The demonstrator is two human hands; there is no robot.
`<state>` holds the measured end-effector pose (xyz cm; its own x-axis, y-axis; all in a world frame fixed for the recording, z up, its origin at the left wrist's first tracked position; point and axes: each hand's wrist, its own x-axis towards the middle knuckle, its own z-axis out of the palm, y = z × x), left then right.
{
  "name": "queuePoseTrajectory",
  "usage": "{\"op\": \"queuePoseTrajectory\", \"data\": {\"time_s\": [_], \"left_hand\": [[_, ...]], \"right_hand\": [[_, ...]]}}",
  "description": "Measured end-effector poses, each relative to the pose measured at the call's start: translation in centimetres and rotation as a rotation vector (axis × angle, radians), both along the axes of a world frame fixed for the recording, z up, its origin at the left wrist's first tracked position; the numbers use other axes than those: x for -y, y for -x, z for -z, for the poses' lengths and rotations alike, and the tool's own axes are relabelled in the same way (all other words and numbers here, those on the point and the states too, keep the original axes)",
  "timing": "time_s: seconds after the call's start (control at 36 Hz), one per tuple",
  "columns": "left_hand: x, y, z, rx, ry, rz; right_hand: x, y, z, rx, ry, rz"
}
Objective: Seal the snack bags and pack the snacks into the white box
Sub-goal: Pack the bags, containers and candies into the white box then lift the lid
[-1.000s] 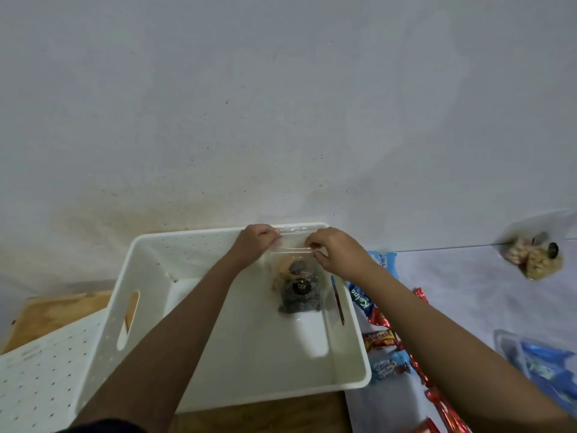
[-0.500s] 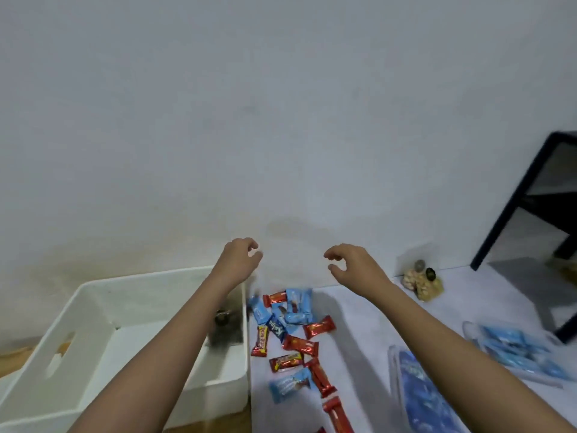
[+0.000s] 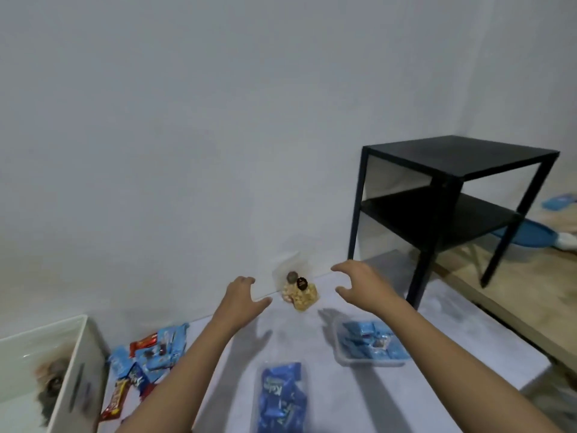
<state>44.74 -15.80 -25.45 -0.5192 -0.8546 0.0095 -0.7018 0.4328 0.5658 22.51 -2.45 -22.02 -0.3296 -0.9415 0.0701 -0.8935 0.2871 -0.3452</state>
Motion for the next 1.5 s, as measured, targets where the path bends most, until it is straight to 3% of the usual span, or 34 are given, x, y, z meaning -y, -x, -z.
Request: {"op": "queuePoseTrajectory", "data": {"time_s": [0.36, 0.64, 0.97, 1.11, 1.33, 1.5], "left_hand": [[8.6, 10.2, 5.7, -0.052, -0.101, -0.085], [12.4, 12.5, 9.8, -0.029, -0.102, -0.139], [12.8, 14.5, 10.4, -0.101, -0.065, -0.237], [12.6, 15.1, 9.8, -0.118, -0.011, -0.232], [11.2, 13.5, 6.7, -0.153, -0.093, -0.207], [10.2, 8.1, 1.4, -0.320, -0.078, -0.346]], "right_hand": [[11.0, 10.5, 4.5, -0.046, -0.114, -0.088], [20.3, 12.0, 10.4, 0.027, -0.164, -0.246], [24.3, 12.9, 14.2, 0.166, -0.029, -0.394], [24.2, 13.8, 13.6, 0.239, -0.072, -0.440], [23.0, 14.0, 10.1, 0.319, -0.163, -0.566], [22.6, 10.0, 4.0, 0.337, -0.086, -0.698]]}}
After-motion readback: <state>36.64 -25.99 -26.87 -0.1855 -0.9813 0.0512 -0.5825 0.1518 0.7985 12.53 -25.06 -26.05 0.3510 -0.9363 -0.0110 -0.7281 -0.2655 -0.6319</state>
